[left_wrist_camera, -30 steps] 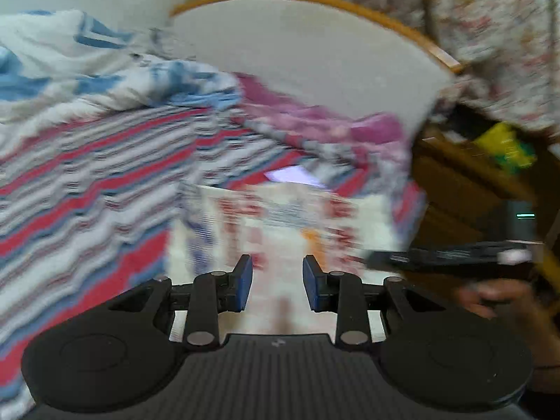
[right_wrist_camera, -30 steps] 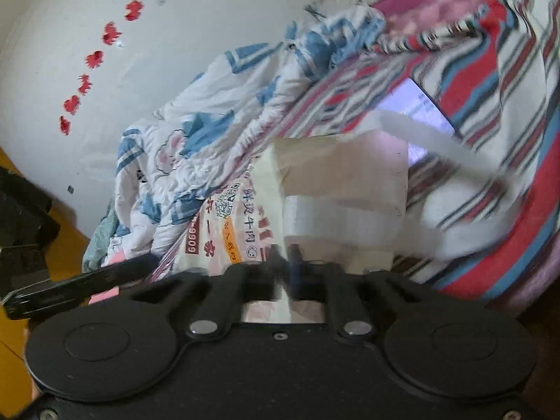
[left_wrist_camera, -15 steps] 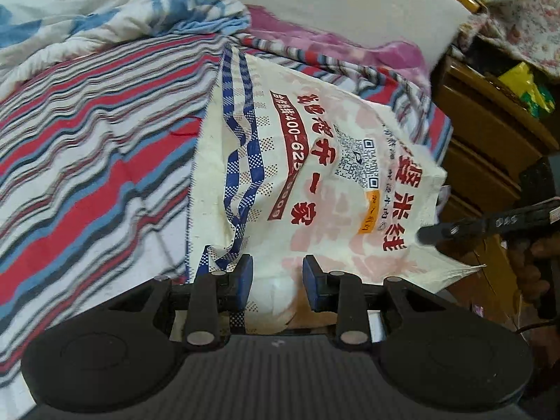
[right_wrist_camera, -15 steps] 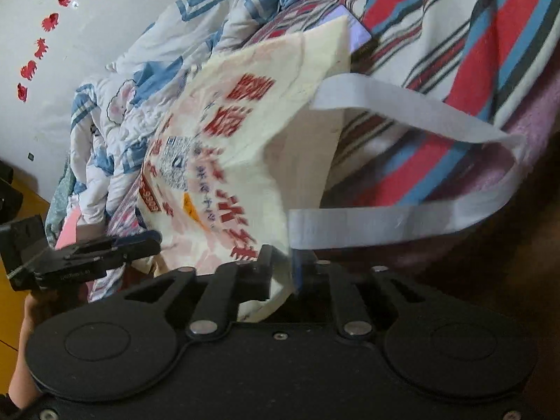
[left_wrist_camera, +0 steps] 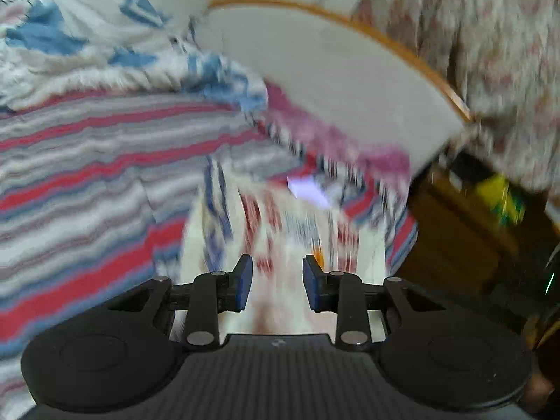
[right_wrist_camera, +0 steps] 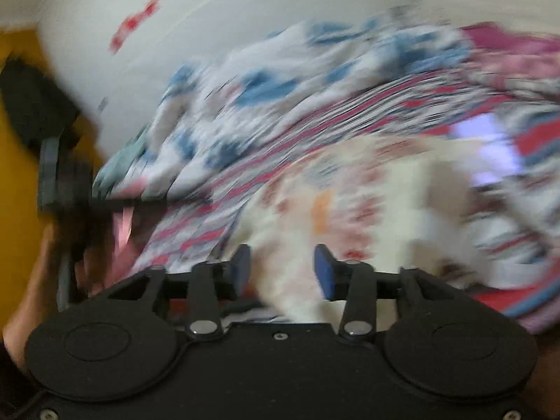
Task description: Fold shopping bag
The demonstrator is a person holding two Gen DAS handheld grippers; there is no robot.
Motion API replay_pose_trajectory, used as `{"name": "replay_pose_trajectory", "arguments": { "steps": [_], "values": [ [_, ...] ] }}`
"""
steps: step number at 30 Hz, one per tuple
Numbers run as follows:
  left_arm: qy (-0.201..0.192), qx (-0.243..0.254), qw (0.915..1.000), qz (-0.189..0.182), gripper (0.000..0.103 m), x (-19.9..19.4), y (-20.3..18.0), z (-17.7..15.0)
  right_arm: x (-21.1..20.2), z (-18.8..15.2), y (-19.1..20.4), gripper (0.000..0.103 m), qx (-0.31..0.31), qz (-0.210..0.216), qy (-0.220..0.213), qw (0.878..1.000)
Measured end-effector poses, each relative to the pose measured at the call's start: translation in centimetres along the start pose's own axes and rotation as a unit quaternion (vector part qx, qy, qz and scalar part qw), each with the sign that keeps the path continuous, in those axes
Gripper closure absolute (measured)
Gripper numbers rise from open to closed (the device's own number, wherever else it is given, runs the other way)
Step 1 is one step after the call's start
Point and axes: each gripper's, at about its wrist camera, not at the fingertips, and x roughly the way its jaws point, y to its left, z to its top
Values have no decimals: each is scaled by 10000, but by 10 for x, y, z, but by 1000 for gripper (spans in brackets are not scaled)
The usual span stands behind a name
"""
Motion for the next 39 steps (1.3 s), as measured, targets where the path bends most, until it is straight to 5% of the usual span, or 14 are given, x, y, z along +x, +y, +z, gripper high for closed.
{"name": "replay_pose_trajectory", "arguments": {
  "steps": [4, 8, 11, 14, 17, 19, 22, 26, 29, 33, 35, 37, 39],
  "values": [
    [69, -355, 9992, 170, 73, 27, 35, 42, 40, 6, 26, 52, -668, 246, 239, 9972],
    [352, 475, 9966, 568, 73, 85, 25, 67, 81, 16, 21, 53, -413, 52, 503, 9979],
    [838, 946, 9917, 228, 73, 138, 8, 77, 105, 11, 19, 53, -426, -103, 937, 9946],
    [1543, 1606, 9748, 142, 73, 187, -5, 74, 118, 0, 19, 53, -528, 110, 1484, 9875],
    [2016, 2252, 9503, 750, 73, 214, -2, 57, 115, -5, 18, 58, -850, 59, 1629, 9830],
    [2219, 2423, 9359, 1275, 73, 220, 10, 45, 110, -3, 7, 72, -694, -28, 1675, 9834],
    [2294, 2191, 9366, 1488, 73, 209, 33, 39, 103, -1, -2, 77, -904, -353, 1703, 9806],
    [2314, 2251, 9254, 1984, 73, 191, 43, 38, 94, 2, 0, 76, -1484, -1033, 1673, 9692],
    [2242, 1767, 9439, 1662, 73, 170, 48, 45, 87, 11, -6, 74, -1729, -1552, 1562, 9600],
    [1834, 696, 9782, 682, 73, 147, 56, 62, 62, 26, -12, 70, -1224, -1413, 1103, 9762],
    [1691, 339, 9842, 411, 73, 149, 57, 71, 51, 25, 0, 45, -1015, -1038, 890, 9854],
    [1655, 140, 9855, 354, 72, 156, 58, 76, 50, 16, 17, 32, -1083, -762, 824, 9878],
    [1692, -49, 9849, 366, 72, 165, 62, 78, 58, 7, 27, 32, -936, -479, 1005, 9894]
  ]
}}
